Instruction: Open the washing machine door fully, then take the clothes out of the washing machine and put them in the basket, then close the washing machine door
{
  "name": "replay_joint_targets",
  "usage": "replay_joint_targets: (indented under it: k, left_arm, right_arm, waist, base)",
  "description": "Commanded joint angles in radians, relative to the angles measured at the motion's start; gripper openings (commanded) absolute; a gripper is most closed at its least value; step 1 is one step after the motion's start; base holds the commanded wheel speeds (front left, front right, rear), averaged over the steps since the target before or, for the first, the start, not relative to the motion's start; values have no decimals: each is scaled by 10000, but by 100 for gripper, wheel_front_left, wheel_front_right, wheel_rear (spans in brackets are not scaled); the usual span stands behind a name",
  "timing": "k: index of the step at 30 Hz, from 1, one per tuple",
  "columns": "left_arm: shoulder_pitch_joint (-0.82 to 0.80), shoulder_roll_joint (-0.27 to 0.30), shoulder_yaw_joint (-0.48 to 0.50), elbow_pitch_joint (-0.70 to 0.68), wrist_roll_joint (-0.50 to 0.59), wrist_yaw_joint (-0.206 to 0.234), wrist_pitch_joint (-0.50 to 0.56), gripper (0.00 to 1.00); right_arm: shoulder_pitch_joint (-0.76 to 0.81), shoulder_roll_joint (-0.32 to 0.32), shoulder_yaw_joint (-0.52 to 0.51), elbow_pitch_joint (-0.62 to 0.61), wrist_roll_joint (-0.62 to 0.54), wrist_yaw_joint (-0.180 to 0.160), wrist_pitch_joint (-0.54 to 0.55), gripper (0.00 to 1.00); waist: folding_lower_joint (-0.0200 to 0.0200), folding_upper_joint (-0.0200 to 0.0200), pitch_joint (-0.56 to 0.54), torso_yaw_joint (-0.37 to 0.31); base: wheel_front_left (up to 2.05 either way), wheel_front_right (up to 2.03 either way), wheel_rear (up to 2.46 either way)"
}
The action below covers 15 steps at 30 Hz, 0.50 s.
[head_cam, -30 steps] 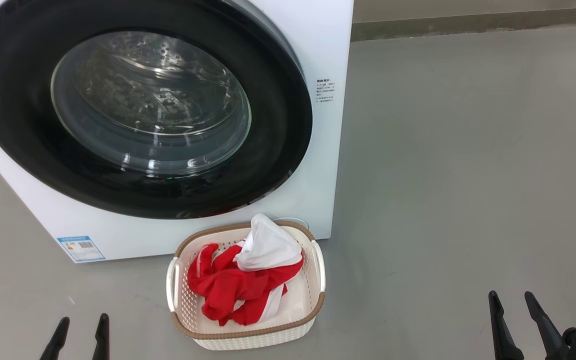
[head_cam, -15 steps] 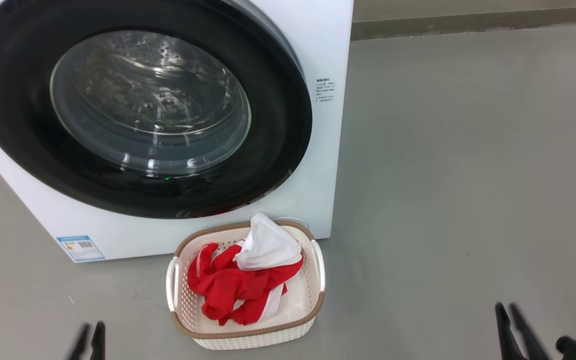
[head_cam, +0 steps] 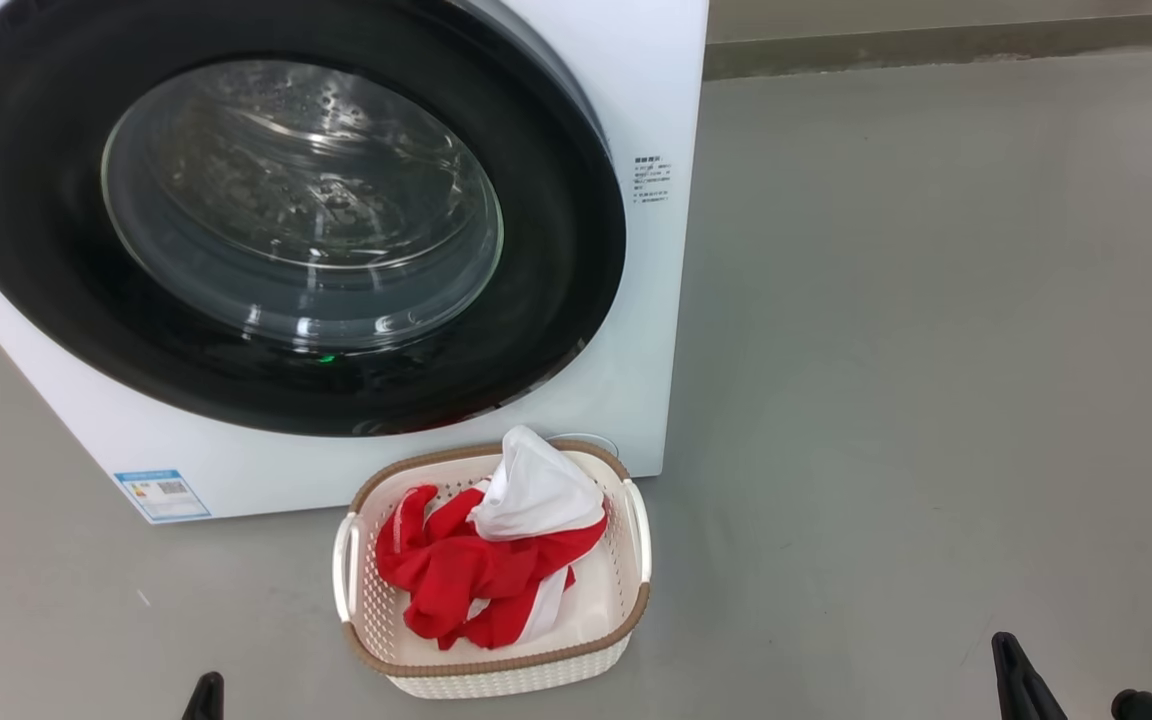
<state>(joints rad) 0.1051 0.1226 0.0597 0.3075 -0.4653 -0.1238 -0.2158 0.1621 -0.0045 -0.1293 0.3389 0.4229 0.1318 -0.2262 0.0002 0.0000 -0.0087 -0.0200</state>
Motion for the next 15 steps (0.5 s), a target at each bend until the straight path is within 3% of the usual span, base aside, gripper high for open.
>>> replay_joint_targets:
  k: [1,15]
  left_arm:
    - [-251,115,111,-237,-267,-7,57,0]
    - [-488,11,160,-285,-1653,-15,455,0]
  right_arm:
    - [-282,-130,-5,-264,284,-1,81,0]
    - [-585,-170,17,-347,1720,-2,489,0]
  waist:
    - [-1,0,8,3]
    - [-2,0,24,28]
  base:
    - [0,0,0]
    - [0,0,0]
